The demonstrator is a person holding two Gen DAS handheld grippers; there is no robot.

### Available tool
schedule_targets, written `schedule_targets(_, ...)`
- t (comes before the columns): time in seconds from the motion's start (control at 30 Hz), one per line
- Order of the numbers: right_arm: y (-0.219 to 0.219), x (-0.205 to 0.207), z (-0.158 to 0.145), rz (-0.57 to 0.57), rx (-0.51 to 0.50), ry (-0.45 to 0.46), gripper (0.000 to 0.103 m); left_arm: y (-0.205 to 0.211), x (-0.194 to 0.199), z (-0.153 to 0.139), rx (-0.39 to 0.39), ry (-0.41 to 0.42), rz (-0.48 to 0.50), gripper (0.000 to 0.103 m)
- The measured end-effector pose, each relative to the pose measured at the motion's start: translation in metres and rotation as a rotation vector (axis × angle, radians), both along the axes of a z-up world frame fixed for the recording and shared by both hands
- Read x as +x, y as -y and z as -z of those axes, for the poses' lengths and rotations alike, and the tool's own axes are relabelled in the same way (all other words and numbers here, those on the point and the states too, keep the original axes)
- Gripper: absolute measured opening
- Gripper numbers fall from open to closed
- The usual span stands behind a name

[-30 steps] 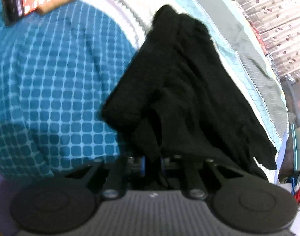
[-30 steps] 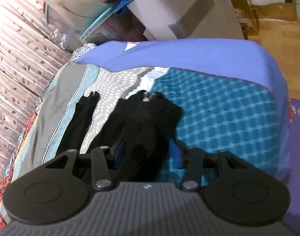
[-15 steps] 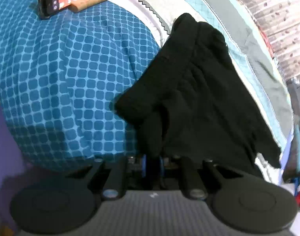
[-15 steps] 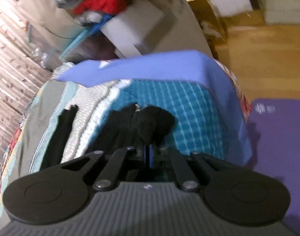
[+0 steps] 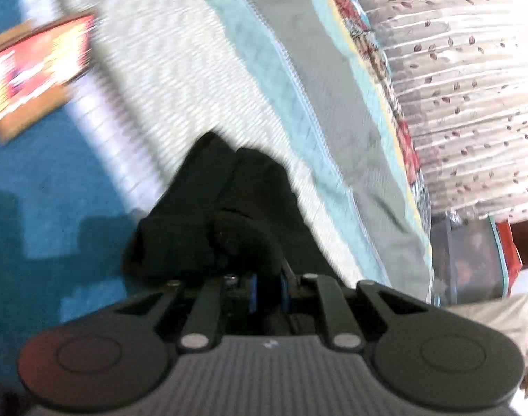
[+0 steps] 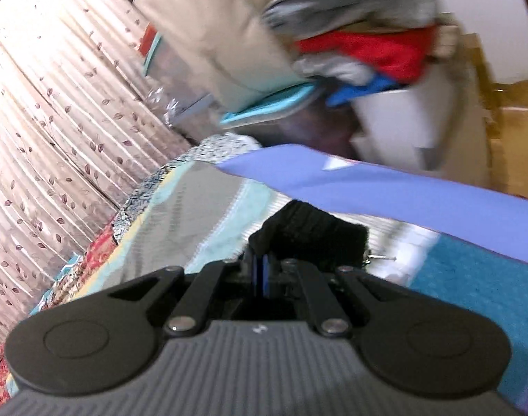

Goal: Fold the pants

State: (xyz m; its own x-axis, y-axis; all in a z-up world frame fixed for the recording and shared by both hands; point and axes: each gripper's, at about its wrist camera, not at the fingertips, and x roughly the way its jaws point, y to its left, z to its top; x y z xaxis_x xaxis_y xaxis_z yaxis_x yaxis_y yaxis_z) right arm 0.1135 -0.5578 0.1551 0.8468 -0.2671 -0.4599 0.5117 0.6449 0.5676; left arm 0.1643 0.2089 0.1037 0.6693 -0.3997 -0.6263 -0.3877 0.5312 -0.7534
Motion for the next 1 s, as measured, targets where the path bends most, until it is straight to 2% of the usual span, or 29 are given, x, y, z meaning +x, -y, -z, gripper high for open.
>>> schedule_targets(0.1, -0.006, 0.089, 0.013, -0.007, -0.061, -0.116, 0.006, 0.008, 0.079, 0.01, 0.038, -0.065, -0.018, 0.015)
schedule_targets(0.17, -0.012, 0.14, 0.033, -0.034, -0.099, -0.192, 0.012, 0.019, 0.131, 0.025, 0.13, -0.11, -0.006, 0.03)
schedule_targets(0.2, -0.017, 0.157, 0.042, -0.042, -0.118, -0.224, 0.015, 0.026, 0.147, 0.032, 0.175, -0.131, 0.003, 0.034)
schedule_targets(0.23, -0.021, 0.162, 0.048, -0.028, -0.131, -0.229, 0.027, 0.03, 0.16, 0.04, 0.213, -0.164, -0.005, 0.035)
schedule_targets(0.27, -0.025, 0.161, 0.052, -0.021, -0.131, -0.199, 0.041, 0.031, 0.161, 0.046, 0.215, -0.182, -0.013, 0.035)
schedule_targets(0.33, -0.029, 0.144, 0.065, -0.081, -0.128, -0.123, 0.045, 0.026, 0.152, 0.051, 0.175, -0.134, 0.019, 0.04)
schedule_targets(0.4, -0.025, 0.125, 0.078, -0.111, -0.149, -0.147, 0.045, 0.021, 0.133, 0.048, 0.161, -0.064, 0.042, 0.045)
schedule_targets(0.5, -0.001, 0.088, 0.095, -0.075, -0.095, -0.129, 0.045, 0.008, 0.092, 0.04, 0.142, 0.052, 0.064, 0.053)
schedule_targets(0.57, 0.015, 0.07, 0.105, -0.034, -0.033, -0.118, 0.047, 0.0, 0.065, 0.036, 0.155, 0.096, 0.057, 0.062)
schedule_targets(0.63, 0.033, 0.063, 0.113, -0.006, 0.019, -0.122, 0.049, -0.005, 0.042, 0.037, 0.181, 0.096, 0.045, 0.067)
schedule_targets(0.7, 0.04, 0.064, 0.12, -0.002, 0.073, -0.112, 0.056, -0.004, 0.027, 0.045, 0.194, 0.072, 0.046, 0.08)
schedule_targets(0.73, 0.04, 0.067, 0.123, -0.014, 0.103, -0.104, 0.064, -0.002, 0.021, 0.051, 0.195, 0.051, 0.05, 0.088)
schedule_targets(0.77, 0.039, 0.071, 0.127, -0.027, 0.131, -0.098, 0.068, -0.001, 0.018, 0.058, 0.194, 0.029, 0.052, 0.089)
schedule_targets(0.83, 0.036, 0.082, 0.136, -0.029, 0.17, -0.105, 0.069, 0.005, 0.015, 0.077, 0.17, -0.045, 0.047, 0.09)
schedule_targets(0.9, 0.027, 0.092, 0.138, -0.015, 0.139, -0.102, 0.071, 0.006, 0.015, 0.098, 0.116, -0.106, 0.039, 0.091)
schedule_targets(0.97, 0.019, 0.106, 0.135, -0.032, 0.097, -0.119, 0.071, 0.016, 0.02, 0.1, 0.15, -0.073, 0.035, 0.101)
schedule_targets(1.0, 0.015, 0.113, 0.134, -0.051, 0.088, -0.13, 0.071, 0.02, 0.025, 0.099, 0.165, -0.057, 0.04, 0.101)
